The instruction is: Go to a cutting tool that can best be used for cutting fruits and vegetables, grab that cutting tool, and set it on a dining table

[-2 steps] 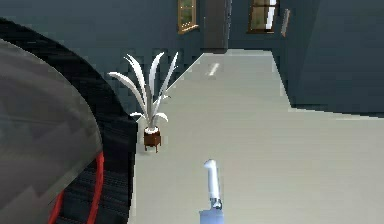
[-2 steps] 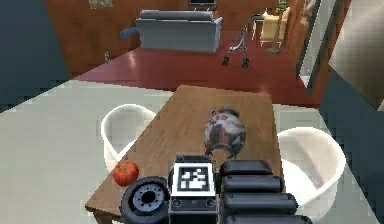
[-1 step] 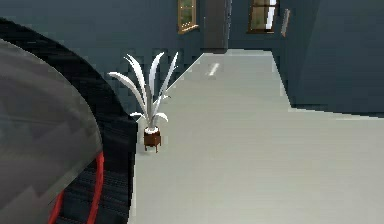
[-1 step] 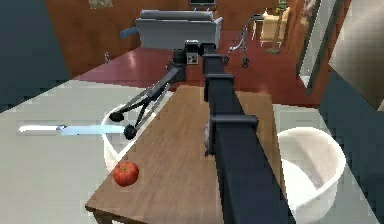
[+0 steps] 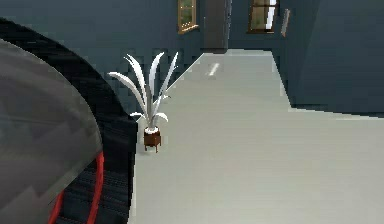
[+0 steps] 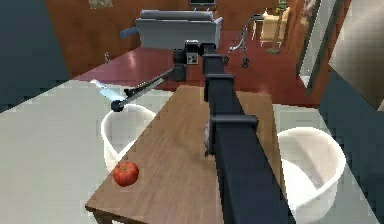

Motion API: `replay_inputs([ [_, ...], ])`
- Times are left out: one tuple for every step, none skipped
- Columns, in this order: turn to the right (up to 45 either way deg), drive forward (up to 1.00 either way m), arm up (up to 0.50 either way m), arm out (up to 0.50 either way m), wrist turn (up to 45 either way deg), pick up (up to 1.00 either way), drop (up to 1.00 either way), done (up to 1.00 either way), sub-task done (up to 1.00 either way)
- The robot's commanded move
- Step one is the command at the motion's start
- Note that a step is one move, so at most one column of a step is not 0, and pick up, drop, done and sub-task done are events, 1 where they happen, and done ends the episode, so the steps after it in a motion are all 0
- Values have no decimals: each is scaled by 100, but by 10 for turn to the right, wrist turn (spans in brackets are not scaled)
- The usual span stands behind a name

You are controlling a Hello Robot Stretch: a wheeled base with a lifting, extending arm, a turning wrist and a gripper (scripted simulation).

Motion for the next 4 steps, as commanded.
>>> replay_inputs([
  [0,0,0,0,450,0,0,0,0],
  [0,0,0,0,450,0,0,0,0],
  [0,0,0,0,30,0,0,0,0],
  [0,0,-4,0,0,0,0,0,0],
])
